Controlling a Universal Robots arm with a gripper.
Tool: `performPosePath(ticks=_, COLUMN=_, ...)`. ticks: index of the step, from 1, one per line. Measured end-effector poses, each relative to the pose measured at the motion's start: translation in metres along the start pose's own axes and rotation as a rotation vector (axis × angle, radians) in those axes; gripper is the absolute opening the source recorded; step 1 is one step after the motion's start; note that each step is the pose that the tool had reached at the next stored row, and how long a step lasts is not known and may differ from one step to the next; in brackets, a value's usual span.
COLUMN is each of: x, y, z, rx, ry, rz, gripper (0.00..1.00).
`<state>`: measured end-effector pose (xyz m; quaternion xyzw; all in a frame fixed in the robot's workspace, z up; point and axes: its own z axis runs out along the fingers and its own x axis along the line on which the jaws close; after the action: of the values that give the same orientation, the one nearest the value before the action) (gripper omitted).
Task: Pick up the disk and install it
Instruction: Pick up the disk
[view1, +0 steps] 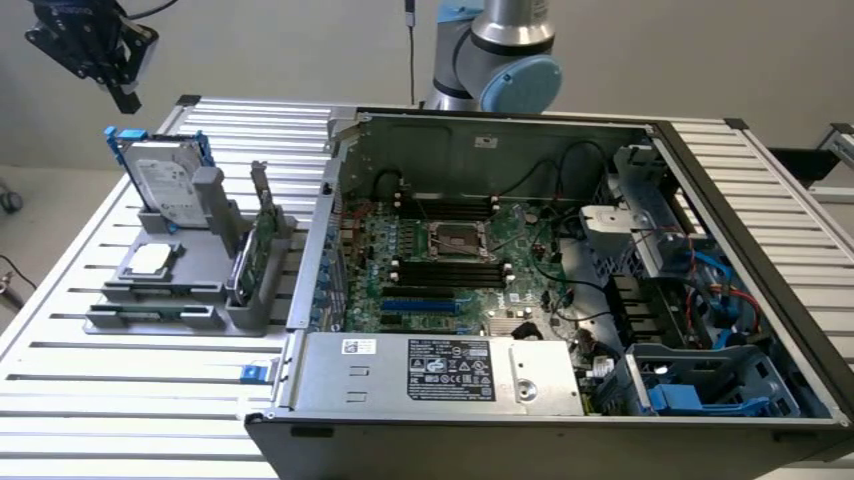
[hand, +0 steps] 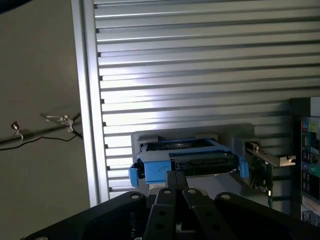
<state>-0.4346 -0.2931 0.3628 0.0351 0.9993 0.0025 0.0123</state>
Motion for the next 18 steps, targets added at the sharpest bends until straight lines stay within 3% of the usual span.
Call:
performPosePath(ticks=3, x=0.0003, y=0.0001, z=0.0000, rx=0.0003, ry=0.0001, rz=-0.002, gripper=0.11)
performPosePath(ticks=6, x=0.0005, y=0.0001, z=0.0002, rx=-0.0005, ry=0.0026, rz=-0.041, gripper=0.11)
performPosePath(ticks=18, x=0.0004, y=0.0001, z=0.0007, rx=-0.0037, ry=0.0217, rz=-0.219, gripper=0.11)
